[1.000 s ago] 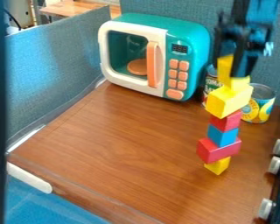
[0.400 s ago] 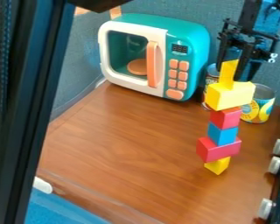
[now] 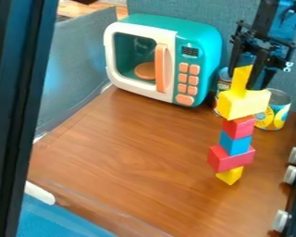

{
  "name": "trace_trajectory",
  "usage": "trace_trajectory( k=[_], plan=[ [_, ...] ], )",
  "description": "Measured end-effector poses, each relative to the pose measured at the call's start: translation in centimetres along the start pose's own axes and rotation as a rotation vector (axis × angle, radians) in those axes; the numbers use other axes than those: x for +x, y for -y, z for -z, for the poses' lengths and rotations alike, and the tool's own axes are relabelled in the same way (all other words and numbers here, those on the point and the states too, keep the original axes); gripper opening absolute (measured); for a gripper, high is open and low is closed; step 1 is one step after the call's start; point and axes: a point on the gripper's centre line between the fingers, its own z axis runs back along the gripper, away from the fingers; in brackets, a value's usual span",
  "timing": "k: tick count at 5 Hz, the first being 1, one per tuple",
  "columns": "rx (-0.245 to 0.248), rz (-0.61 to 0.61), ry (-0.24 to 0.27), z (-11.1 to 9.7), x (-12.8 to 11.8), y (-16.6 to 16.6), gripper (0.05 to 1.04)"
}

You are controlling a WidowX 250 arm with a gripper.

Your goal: Put the yellow cube on top of the yellow block

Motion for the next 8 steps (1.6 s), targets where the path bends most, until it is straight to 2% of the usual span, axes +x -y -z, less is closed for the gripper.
trace_trajectory(
  k=[3, 5, 6, 7, 8],
  plan=[
    [-0.029, -0.008, 0.023, -0.88, -1.01, 0.71, 0.577],
    [-0.012, -0.042, 0.036, -0.88, -0.99, 0.01, 0.577],
    [-0.003, -0.047, 0.042, -0.94, -0.93, -0.11, 0.664],
    [-0.001, -0.048, 0.040, -0.93, -0.96, -0.15, 0.938],
    [-0.013, -0.046, 0.050, -0.90, -0.79, 0.04, 1.007]
  ],
)
